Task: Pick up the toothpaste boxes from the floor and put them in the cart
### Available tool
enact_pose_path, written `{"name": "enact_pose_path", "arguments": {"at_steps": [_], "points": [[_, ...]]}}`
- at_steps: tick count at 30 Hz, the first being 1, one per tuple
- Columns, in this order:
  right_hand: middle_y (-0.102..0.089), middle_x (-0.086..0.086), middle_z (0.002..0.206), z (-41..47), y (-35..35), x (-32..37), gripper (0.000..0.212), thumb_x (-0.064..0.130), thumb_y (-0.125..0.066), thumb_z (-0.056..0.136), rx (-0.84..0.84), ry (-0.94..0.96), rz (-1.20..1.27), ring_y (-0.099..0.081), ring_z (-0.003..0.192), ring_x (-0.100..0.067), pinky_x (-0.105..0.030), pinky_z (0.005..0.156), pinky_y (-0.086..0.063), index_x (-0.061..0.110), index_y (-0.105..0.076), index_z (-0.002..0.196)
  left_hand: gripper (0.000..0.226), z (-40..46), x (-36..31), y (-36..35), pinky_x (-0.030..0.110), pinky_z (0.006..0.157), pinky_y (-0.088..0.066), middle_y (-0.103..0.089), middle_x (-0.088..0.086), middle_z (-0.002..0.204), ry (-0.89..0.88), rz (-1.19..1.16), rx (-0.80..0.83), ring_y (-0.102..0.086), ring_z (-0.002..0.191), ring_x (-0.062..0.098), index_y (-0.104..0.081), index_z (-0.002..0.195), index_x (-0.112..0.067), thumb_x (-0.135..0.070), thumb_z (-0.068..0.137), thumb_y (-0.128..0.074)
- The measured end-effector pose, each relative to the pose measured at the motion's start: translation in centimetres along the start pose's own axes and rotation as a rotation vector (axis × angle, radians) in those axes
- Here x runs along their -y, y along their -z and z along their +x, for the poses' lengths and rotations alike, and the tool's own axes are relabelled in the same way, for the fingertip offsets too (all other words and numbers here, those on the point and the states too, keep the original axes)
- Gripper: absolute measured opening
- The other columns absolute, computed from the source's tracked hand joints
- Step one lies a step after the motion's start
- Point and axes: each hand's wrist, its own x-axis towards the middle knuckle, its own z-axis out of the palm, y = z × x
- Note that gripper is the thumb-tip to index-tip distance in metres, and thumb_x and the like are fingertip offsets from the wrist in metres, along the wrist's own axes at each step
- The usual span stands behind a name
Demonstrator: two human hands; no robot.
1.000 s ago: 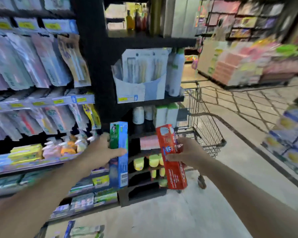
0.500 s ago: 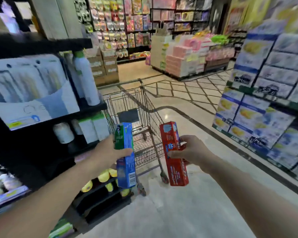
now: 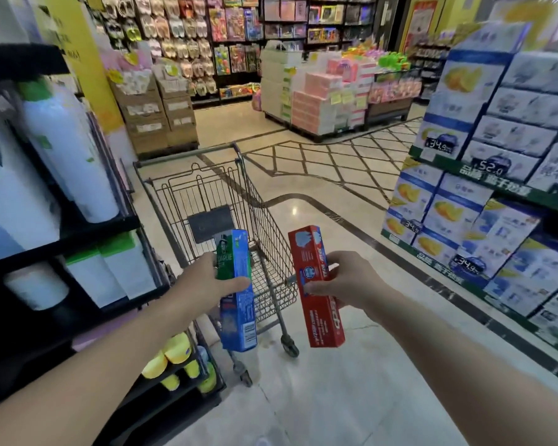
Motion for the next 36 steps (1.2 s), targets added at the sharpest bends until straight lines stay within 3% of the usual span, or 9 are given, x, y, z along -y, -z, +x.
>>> {"name": "enact_pose_path", "arguments": {"at_steps": [2,4,12,16,21,27,30,33,36], "points": [[-0.07,-0.001,0.103,2.8,-0.1,1.2,0.05,0.034,-0.084,0.075,-0.005,0.0,-0.021,-0.072,0.092,-0.023,-0.044,0.082,-0.061,0.024,-0.051,0.11,0.042,3.1,-0.1,0.5,0.045,0.074,-0.062,-0.068,-0.004,0.107,0.008,-0.01,0.005,-0.071,0.093,0.019,-0.051,0.107,-0.028,-0.034,0.08,-0.082],[-0.07,-0.001,0.104,5.5,-0.1,2.5,0.049,0.034,-0.084,0.076,-0.014,-0.005,-0.031,-0.072,0.093,-0.023,-0.045,0.083,-0.061,0.024,-0.05,0.11,0.04,6.2,-0.6,1.3,0.038,0.067,-0.063,-0.067,-0.005,0.104,0.01,-0.051,0.012,-0.07,0.09,0.016,-0.05,0.111,-0.025,-0.03,0.083,-0.079],[-0.071,-0.004,0.11,15.6,-0.1,7.5,0.052,0.032,-0.084,0.076,-0.023,-0.033,-0.043,-0.072,0.096,-0.024,-0.047,0.084,-0.06,0.02,-0.053,0.117,0.034,16.5,-2.5,4.0,0.031,0.058,-0.06,-0.063,-0.01,0.097,-0.01,-0.033,0.052,-0.067,0.086,0.012,-0.046,0.099,-0.031,-0.029,0.085,-0.077],[-0.07,-0.001,0.106,20.0,-0.8,8.4,0.048,0.031,-0.084,0.076,0.002,-0.023,-0.04,-0.071,0.095,-0.022,-0.044,0.084,-0.06,0.023,-0.051,0.109,0.033,20.1,-2.2,4.5,0.039,0.067,-0.063,-0.066,-0.005,0.1,0.017,-0.034,0.022,-0.07,0.086,0.015,-0.049,0.1,-0.029,-0.029,0.085,-0.078],[-0.071,-0.002,0.106,25.8,-2.2,8.3,0.047,0.031,-0.085,0.074,0.069,-0.037,-0.054,-0.071,0.092,-0.022,-0.046,0.083,-0.06,0.022,-0.054,0.108,0.046,23.9,-0.3,4.0,0.039,0.066,-0.063,-0.067,-0.001,0.106,0.103,-0.063,-0.042,-0.072,0.088,0.019,-0.049,0.114,-0.022,-0.034,0.082,-0.08],[-0.071,-0.006,0.109,34.3,-4.2,7.8,0.045,0.029,-0.084,0.076,0.178,-0.053,-0.076,-0.07,0.098,-0.026,-0.05,0.088,-0.058,0.018,-0.053,0.107,0.045,28.6,2.4,3.0,0.036,0.067,-0.062,-0.065,-0.003,0.105,0.223,-0.063,-0.122,-0.07,0.09,0.017,-0.05,0.113,-0.022,-0.036,0.082,-0.079],[-0.069,-0.004,0.108,38.9,-5.0,7.5,0.043,0.028,-0.082,0.079,0.27,-0.038,-0.113,-0.069,0.1,-0.026,-0.048,0.091,-0.057,0.019,-0.052,0.108,0.048,31.2,3.6,2.9,0.028,0.058,-0.058,-0.065,0.001,0.109,0.333,-0.086,-0.173,-0.071,0.089,0.018,-0.048,0.116,-0.02,-0.035,0.083,-0.079],[-0.068,-0.003,0.106,43.6,-6.3,6.4,0.038,0.022,-0.081,0.08,0.362,-0.036,-0.142,-0.068,0.1,-0.025,-0.046,0.091,-0.057,0.019,-0.052,0.105,0.047,34.1,5.5,2.4,0.035,0.067,-0.06,-0.064,0.001,0.11,0.465,-0.054,-0.222,-0.068,0.091,0.018,-0.046,0.111,-0.02,-0.038,0.082,-0.079],[-0.068,-0.006,0.11,48.1,-8.7,4.5,0.036,0.019,-0.079,0.08,0.424,-0.036,-0.202,-0.067,0.1,-0.024,-0.046,0.091,-0.057,0.017,-0.053,0.105,0.045,36.9,7.8,1.3,0.018,0.056,-0.051,-0.053,-0.012,0.097,0.552,-0.034,-0.27,-0.054,0.078,0.003,-0.038,0.113,-0.022,-0.031,0.088,-0.074]]}}
